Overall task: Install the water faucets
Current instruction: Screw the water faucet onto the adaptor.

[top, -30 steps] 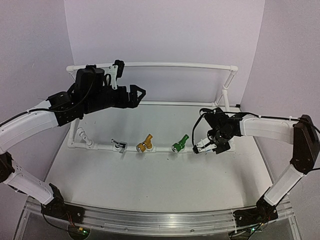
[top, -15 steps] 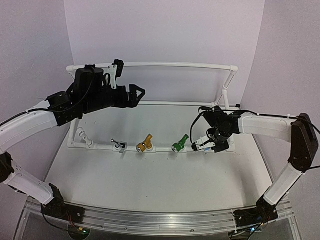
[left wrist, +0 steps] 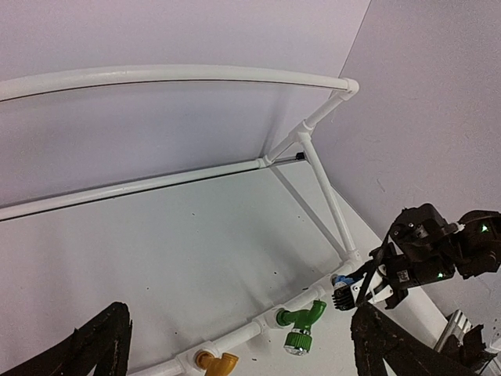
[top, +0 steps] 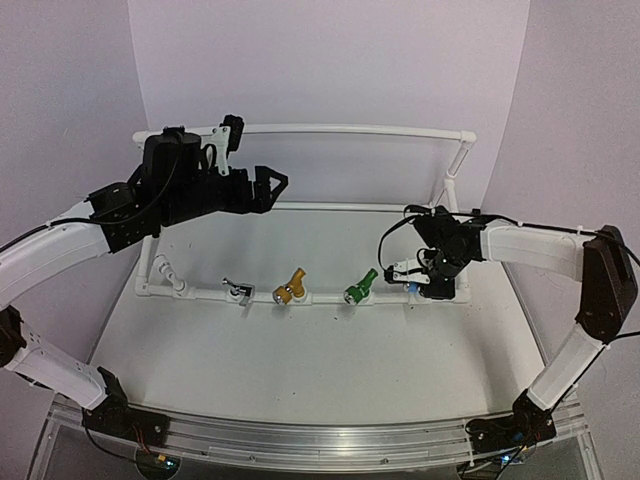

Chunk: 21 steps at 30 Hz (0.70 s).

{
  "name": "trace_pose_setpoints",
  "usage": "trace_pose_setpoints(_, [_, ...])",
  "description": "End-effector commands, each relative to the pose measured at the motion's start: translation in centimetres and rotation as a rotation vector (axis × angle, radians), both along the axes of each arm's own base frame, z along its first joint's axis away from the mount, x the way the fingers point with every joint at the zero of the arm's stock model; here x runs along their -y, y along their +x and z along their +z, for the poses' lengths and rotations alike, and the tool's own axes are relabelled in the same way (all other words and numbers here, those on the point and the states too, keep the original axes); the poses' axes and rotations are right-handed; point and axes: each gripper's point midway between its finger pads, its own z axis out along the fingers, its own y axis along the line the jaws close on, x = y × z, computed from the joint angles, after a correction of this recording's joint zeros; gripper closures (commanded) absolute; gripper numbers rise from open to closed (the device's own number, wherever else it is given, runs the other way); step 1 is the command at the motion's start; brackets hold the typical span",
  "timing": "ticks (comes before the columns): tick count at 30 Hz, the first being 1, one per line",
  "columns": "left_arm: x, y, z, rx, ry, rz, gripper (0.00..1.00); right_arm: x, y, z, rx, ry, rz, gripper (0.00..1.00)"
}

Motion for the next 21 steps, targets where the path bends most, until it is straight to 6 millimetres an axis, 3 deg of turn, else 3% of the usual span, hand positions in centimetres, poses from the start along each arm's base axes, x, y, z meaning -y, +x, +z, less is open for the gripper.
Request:
trace_pose_setpoints(1, [-0.6, -0.1, 1.8, 0.045, -0.026, 0.011, 0.02, 2.4, -1.7, -2.7, -0.122, -0.012, -0.18, 1.0])
trace_pose_setpoints(10, [-0.7, -0.1, 1.8, 0.045, -0.032, 0.017, 0.02, 3.3, -1.6, -3.6, -0.143, 0.042, -0.363, 1.0])
trace_pose_setpoints(21, [-0.8, 0.1, 1.7, 0.036, -0.039, 0.029, 0.03, 2.2, -1.4, -3.5, -0.206, 0.195, -0.632, 1.0])
